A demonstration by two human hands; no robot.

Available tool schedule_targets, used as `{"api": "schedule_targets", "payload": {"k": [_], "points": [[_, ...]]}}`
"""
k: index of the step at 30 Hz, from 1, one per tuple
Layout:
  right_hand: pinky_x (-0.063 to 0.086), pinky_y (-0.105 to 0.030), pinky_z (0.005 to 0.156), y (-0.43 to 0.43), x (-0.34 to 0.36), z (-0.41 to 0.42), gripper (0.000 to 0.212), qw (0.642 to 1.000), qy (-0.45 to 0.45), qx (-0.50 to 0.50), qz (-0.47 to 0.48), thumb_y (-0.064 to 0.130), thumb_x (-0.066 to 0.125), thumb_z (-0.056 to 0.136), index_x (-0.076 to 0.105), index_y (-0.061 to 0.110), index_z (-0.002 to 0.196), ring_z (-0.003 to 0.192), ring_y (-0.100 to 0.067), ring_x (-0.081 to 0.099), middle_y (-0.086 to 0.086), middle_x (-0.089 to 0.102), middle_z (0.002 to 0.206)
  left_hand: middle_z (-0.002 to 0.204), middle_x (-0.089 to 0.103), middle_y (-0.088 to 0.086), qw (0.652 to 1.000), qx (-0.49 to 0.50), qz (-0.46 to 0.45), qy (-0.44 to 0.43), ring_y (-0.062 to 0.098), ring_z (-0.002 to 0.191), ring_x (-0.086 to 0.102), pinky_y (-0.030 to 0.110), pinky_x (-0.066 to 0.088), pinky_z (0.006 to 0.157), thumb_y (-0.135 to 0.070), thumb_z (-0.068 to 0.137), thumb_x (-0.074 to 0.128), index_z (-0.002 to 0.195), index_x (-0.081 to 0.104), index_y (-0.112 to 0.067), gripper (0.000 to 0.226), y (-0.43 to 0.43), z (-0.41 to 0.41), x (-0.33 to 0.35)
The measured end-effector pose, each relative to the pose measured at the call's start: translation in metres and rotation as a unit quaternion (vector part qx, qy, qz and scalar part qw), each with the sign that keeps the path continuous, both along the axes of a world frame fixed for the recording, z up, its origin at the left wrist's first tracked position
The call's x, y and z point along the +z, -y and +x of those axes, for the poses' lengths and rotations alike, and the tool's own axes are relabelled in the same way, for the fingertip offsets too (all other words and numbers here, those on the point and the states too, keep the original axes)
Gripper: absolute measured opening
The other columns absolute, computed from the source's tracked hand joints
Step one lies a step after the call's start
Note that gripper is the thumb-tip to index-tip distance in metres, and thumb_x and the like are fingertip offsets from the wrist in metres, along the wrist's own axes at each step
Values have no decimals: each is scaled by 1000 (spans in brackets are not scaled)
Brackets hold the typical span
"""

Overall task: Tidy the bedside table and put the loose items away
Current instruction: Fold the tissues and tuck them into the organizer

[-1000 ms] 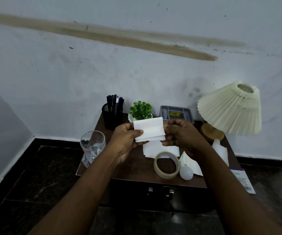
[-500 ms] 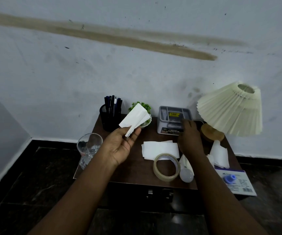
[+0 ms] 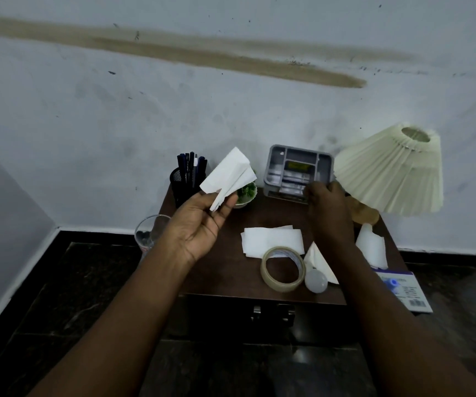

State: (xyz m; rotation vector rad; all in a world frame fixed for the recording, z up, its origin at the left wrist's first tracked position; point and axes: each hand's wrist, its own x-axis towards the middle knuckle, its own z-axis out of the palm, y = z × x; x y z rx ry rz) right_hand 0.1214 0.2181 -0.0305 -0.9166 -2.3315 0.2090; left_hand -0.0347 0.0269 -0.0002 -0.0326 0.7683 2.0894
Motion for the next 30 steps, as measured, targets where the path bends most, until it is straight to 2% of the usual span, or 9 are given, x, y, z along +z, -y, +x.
{"api": "schedule_targets", "payload": {"k": [4, 7, 10, 16, 20, 22, 25, 28, 30], "points": [[52, -38, 64, 22, 19, 5, 24, 998, 28, 47, 11, 1, 62, 90, 68, 13, 109, 77, -28, 58, -10, 56, 95, 106, 78, 15, 999, 6, 25, -37, 25, 93, 77, 31, 63, 70, 9, 87, 60, 113, 66, 2, 28, 11, -3, 18], [46, -31, 62, 50, 29, 7, 19, 994, 47, 96, 15, 11, 64, 93, 70, 19, 110, 76, -24, 61, -6, 60, 95, 111, 77, 17, 998, 5, 32, -61, 27, 98, 76, 31, 63, 73, 10, 92, 58, 120, 64, 3, 29, 22, -7, 31], [40, -30, 65, 78, 35, 10, 20, 984, 101, 148, -1, 16, 63, 93, 73, 23, 109, 82, -30, 64, -7, 63, 97, 110, 76, 19, 997, 10, 35, -66, 28, 96, 76, 31, 63, 73, 11, 94, 57, 127, 60, 6, 34, 32, -6, 43], [26, -17, 55, 111, 23, 16, 15, 958, 154, 239, -39, 17, 66, 92, 75, 21, 103, 86, -25, 64, -3, 66, 97, 101, 78, 17, 996, 3, 36, -78, 27, 90, 78, 31, 63, 70, 13, 94, 54, 118, 62, 7, 26, 46, -1, 56], [49, -34, 65, 121, 9, 19, 14, 951, 168, 254, -52, 24, 57, 95, 70, 26, 101, 83, -24, 64, 0, 60, 96, 111, 75, 18, 995, 6, 21, -97, 28, 95, 77, 31, 63, 72, 12, 94, 56, 125, 61, 7, 31, 54, 0, 58], [54, -41, 64, 128, 3, 19, 13, 948, 185, 258, -40, 27, 54, 94, 66, 26, 98, 77, -24, 63, 0, 57, 93, 115, 73, 18, 994, 5, 1, -107, 28, 96, 76, 32, 63, 72, 12, 94, 57, 126, 61, 6, 33, 56, 1, 57], [48, -36, 53, 136, -7, 18, 8, 936, 205, 285, -28, 18, 58, 90, 63, 24, 90, 66, -26, 60, -2, 56, 87, 121, 71, 20, 993, 2, -31, -117, 30, 98, 76, 33, 63, 71, 12, 93, 58, 127, 61, 7, 34, 57, 3, 54], [32, -31, 53, 138, -16, 15, 12, 928, 236, 283, -46, 12, 55, 90, 53, 24, 86, 66, -28, 59, -3, 54, 89, 126, 69, 21, 991, -6, -57, -122, 30, 97, 76, 34, 63, 71, 12, 93, 59, 129, 60, 6, 36, 56, 5, 51], [29, -30, 52, 138, -17, 14, 13, 927, 247, 277, -50, 12, 55, 91, 52, 24, 89, 70, -28, 60, -4, 55, 94, 126, 69, 22, 990, -16, -71, -125, 31, 98, 76, 34, 63, 72, 12, 93, 59, 128, 61, 6, 36, 57, 8, 44]]}}
